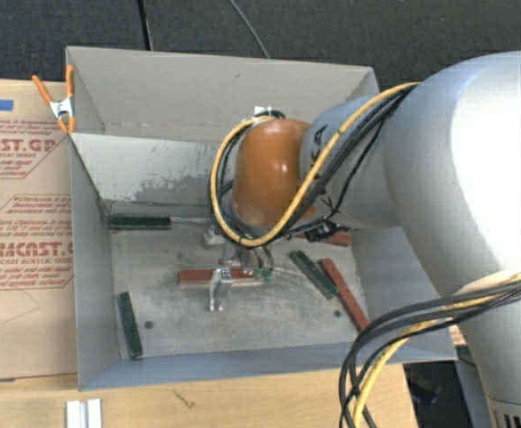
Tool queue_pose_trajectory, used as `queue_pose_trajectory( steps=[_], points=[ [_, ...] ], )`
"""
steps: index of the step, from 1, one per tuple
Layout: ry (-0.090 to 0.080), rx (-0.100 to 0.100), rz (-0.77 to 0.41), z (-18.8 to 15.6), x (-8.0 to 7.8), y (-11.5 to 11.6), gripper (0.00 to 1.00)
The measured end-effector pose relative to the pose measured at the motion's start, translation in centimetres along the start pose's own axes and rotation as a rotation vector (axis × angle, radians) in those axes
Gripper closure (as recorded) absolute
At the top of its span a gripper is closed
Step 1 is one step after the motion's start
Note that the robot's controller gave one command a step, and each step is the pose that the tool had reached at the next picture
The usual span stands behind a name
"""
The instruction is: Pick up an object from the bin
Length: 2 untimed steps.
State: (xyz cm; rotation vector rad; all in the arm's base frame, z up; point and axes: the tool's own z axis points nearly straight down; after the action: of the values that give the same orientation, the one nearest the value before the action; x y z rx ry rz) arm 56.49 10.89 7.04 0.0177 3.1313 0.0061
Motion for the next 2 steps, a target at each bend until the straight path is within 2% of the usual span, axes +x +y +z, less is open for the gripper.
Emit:
queue_pose_trajectory(
  steps=[1,2],
  points=[
    [-0.008,-0.004,0.064,-0.4,1.0,-0.6,0.00],
    [0.003,0.004,0.001,-0.6,-0.4,0.0,1.00]
  ],
)
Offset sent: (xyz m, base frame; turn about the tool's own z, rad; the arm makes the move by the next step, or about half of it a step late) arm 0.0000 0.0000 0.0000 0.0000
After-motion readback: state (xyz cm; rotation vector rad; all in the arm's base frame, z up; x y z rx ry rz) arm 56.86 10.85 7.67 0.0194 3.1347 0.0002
